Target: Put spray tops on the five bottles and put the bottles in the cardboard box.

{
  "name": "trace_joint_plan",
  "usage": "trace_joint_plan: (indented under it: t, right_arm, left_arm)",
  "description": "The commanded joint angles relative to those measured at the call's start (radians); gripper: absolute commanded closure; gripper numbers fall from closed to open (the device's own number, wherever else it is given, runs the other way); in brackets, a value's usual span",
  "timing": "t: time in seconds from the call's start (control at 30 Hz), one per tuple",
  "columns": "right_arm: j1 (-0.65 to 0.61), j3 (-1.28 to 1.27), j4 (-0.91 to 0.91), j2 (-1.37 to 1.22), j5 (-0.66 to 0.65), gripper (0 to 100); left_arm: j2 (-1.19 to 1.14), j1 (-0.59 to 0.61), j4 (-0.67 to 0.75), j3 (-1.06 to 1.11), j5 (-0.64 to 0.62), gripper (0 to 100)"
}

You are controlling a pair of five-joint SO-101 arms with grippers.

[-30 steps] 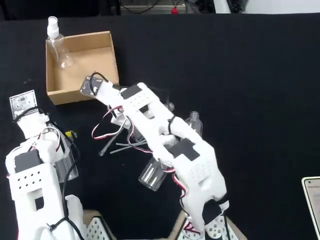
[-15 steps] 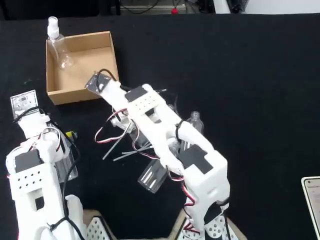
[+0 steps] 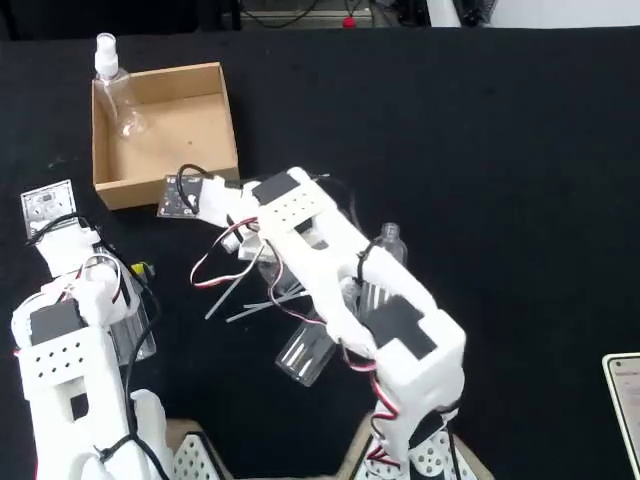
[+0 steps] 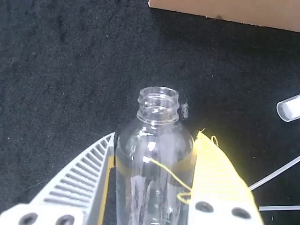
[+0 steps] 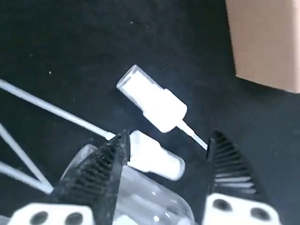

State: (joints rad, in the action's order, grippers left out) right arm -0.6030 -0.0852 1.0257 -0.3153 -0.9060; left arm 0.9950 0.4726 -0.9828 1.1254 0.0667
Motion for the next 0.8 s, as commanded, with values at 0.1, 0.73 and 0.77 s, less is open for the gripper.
trace_joint_plan:
  t: [0.1,0.73,0.77]
  right_arm:
    - [-0.029,-0.036,-0.051,0.071,-0.147,73.5]
    - [-0.055,-0.084,-0.21,-0.05,-0.239,73.7]
    - [-0.055,-0.084,-0.21,-0.065,-0.247,73.7]
  left_arm:
    - [0.018,0.015,0.011,-0.022,0.009,81]
    - [0.018,0.05,0.011,-0.027,0.006,81]
    - [0.018,0.05,0.011,-0.027,0.006,81]
